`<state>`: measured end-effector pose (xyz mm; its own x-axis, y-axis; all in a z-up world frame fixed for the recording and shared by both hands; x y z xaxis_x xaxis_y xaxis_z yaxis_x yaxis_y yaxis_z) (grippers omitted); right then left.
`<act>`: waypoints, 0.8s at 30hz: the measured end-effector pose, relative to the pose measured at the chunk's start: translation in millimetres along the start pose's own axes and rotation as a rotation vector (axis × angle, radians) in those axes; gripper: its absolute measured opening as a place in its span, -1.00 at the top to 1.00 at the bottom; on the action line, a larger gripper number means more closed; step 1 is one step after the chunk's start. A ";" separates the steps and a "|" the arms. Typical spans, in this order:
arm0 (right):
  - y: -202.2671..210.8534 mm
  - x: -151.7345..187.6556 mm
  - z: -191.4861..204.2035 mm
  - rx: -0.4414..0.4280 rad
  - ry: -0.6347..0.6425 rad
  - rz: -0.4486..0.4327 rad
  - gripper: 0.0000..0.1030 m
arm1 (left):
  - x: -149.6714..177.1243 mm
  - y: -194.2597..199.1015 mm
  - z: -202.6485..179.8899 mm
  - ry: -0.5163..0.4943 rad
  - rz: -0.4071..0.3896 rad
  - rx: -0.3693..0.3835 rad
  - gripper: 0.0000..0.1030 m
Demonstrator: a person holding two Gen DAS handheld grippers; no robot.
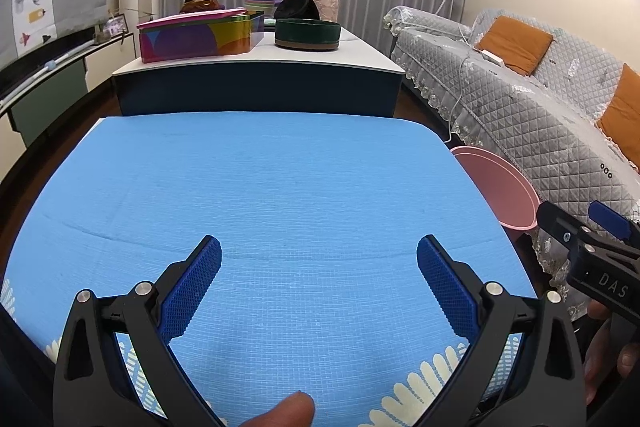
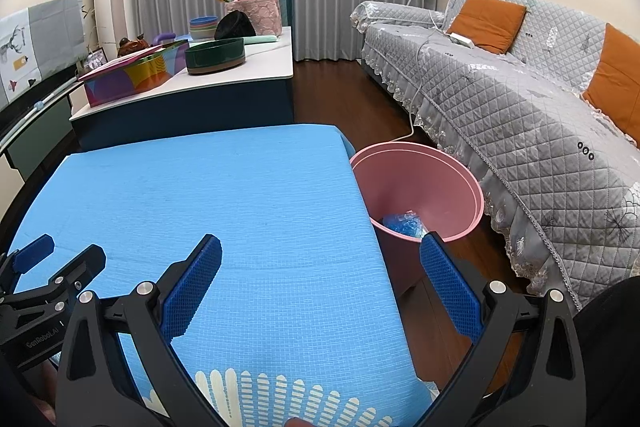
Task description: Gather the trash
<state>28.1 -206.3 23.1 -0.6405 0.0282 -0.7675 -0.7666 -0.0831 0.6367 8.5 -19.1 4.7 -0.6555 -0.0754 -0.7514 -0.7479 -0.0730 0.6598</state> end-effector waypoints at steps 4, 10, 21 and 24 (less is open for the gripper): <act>0.0 -0.2 0.2 0.000 0.000 0.000 -0.90 | -0.1 0.1 -0.7 -0.003 -0.002 0.000 -0.85; 0.1 -0.2 -0.1 0.000 0.000 0.000 -0.90 | -1.2 1.7 -2.6 -0.012 -0.013 0.002 -0.85; -0.2 0.2 -0.7 0.000 -0.001 0.002 -0.90 | -1.2 1.2 -2.2 -0.006 -0.015 0.003 -0.85; 1.1 0.4 -1.1 0.001 -0.002 0.000 -0.90 | -1.1 1.4 -2.6 -0.010 -0.017 0.003 -0.85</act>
<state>27.1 -207.5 23.4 -0.6409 0.0298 -0.7671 -0.7664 -0.0825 0.6371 8.5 -21.7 6.5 -0.6440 -0.0638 -0.7623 -0.7590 -0.0709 0.6472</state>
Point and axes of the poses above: each gripper's, at about its wrist camera, not at the fingertips, and y roughly against the way its jaws point, z to its left, x to its underside, the point moved 2 cm from there along -y, roughly the way its jaws point, and after that the axes turned 6 degrees about -x, right-handed, at the moved point
